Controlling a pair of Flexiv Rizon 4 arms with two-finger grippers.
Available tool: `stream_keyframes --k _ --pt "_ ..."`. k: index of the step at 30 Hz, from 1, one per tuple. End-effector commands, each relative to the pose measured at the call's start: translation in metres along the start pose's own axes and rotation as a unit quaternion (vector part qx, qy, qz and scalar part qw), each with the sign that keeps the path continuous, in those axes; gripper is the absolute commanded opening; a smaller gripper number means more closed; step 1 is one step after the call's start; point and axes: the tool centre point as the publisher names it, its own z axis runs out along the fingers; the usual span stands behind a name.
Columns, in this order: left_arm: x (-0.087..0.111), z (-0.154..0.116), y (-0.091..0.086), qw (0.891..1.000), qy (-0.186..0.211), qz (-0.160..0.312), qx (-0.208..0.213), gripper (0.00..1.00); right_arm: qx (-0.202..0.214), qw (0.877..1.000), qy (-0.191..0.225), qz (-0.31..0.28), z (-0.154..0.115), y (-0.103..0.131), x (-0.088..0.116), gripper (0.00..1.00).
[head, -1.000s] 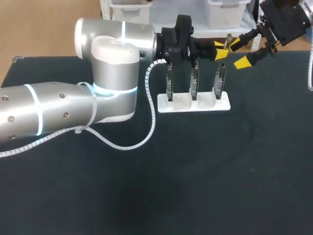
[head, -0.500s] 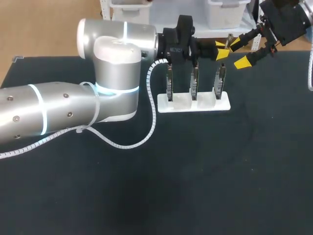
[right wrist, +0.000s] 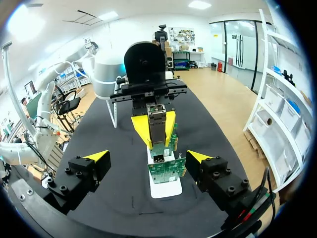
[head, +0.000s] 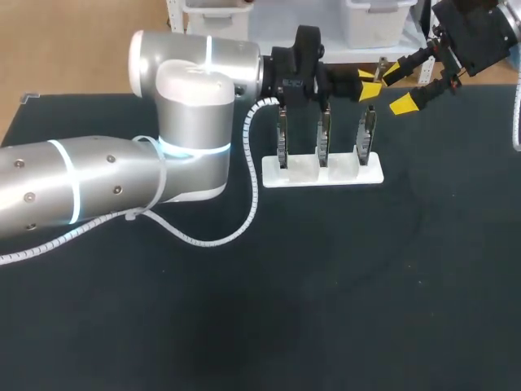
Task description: Pick up the optical module with the left hand, and insert it into the network port with the right hand.
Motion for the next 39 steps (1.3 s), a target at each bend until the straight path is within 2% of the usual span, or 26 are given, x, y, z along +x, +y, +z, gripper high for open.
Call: stream_keyframes --k 1,39 --pt "0.001 0.0003 0.001 1.0 -0.001 -0.001 0.001 0.0 0.002 1.0 0.0 0.0 0.0001 0.0017 -0.0001 1.0" --pt "0.0032 0.0021 -0.001 1.0 0.0 -0.009 0.013 0.0 0.002 1.0 0.0 0.0 0.0001 0.0017 -0.0001 1.0"
